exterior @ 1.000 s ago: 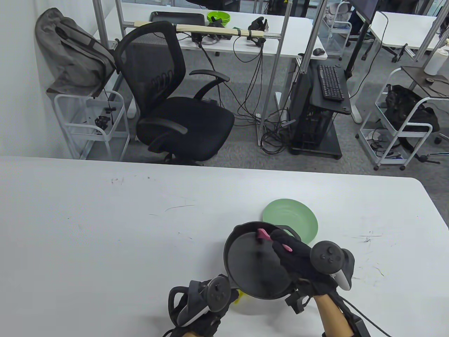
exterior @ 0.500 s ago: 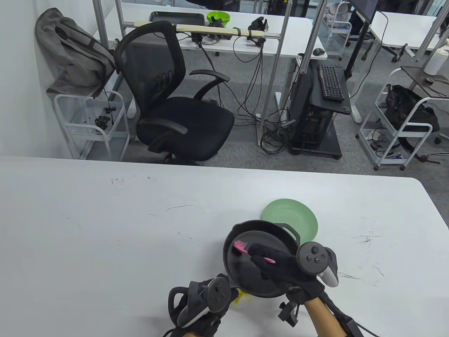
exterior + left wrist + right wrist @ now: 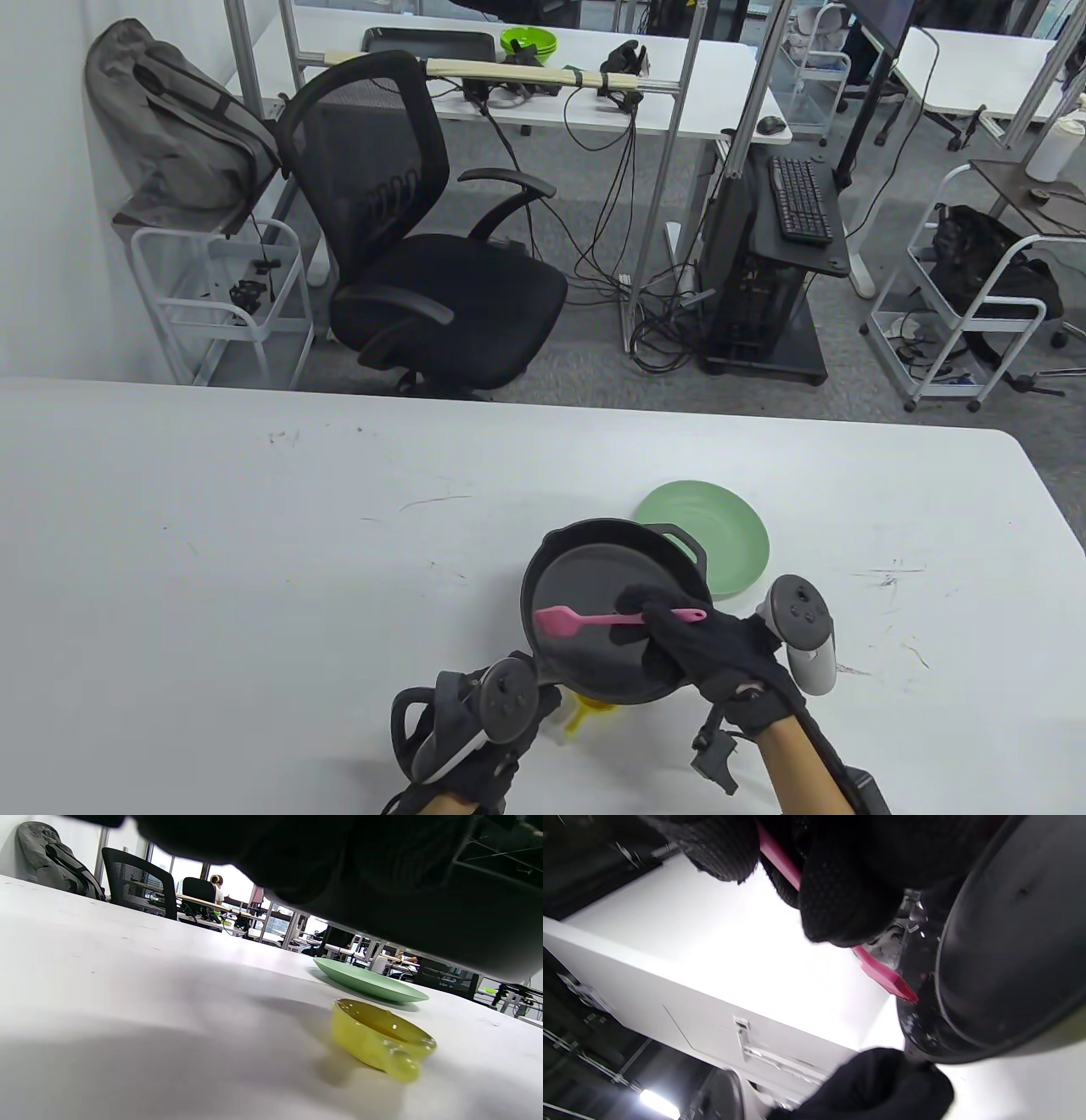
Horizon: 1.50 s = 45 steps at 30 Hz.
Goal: Brush oil on frying pan surface
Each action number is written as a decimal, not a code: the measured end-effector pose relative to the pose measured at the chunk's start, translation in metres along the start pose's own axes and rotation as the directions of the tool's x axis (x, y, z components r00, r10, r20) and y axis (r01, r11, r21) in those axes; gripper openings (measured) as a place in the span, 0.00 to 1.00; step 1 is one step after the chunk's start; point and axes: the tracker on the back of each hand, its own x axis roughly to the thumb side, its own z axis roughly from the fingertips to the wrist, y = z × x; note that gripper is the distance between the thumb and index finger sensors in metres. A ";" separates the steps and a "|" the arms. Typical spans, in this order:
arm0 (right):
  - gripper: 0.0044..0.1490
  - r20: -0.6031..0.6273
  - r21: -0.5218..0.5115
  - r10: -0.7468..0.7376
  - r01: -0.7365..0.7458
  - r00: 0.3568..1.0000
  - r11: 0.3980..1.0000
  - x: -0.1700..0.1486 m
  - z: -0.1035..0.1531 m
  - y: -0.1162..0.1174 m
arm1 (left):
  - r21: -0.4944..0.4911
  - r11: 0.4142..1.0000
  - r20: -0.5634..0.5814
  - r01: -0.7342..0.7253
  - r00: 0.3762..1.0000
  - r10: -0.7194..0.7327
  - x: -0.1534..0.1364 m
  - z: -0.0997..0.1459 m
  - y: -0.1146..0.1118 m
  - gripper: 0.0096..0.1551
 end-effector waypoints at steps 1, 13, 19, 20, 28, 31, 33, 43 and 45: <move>0.34 0.007 -0.015 -0.003 0.003 1.000 1.000 0.001 0.001 -0.003 | 0.003 1.000 -0.003 -0.001 1.000 0.001 -0.001 0.000 0.000 0.34; 0.32 0.061 -0.245 0.150 -0.131 0.987 0.961 0.009 0.014 -0.030 | 0.040 0.999 -0.120 -0.012 0.993 0.017 -0.031 -0.006 0.003 0.35; 0.31 0.051 -0.314 0.220 -0.193 0.974 0.929 0.009 0.019 -0.039 | 0.053 0.998 -0.211 -0.029 0.977 0.040 -0.053 -0.008 0.002 0.34; 0.31 0.040 -0.312 0.235 -0.211 0.971 0.926 0.008 0.020 -0.041 | 0.047 0.998 -0.224 -0.033 0.974 0.043 -0.057 -0.010 0.000 0.34; 0.31 -0.014 -0.353 0.351 -0.333 0.936 0.874 0.008 0.024 -0.051 | 0.013 1.000 -0.275 0.010 0.961 -0.006 -0.067 -0.015 -0.014 0.35; 0.31 -0.042 -0.335 0.381 -0.373 0.923 0.865 0.008 0.026 -0.052 | 0.003 0.999 -0.285 0.041 0.958 -0.039 -0.066 -0.015 -0.018 0.34; 0.31 -0.046 -0.341 0.393 -0.384 0.918 0.858 0.008 0.026 -0.053 | -0.006 0.999 -0.295 0.039 0.955 -0.039 -0.067 -0.015 -0.020 0.35; 0.31 -0.073 -0.314 0.411 -0.412 0.909 0.855 0.006 0.026 -0.053 | -0.043 0.999 -0.315 0.031 0.948 -0.043 -0.071 -0.016 -0.027 0.35; 0.32 -0.072 -0.314 0.415 -0.416 0.907 0.854 0.006 0.026 -0.054 | -0.045 0.999 -0.317 0.025 0.948 -0.037 -0.072 -0.017 -0.028 0.35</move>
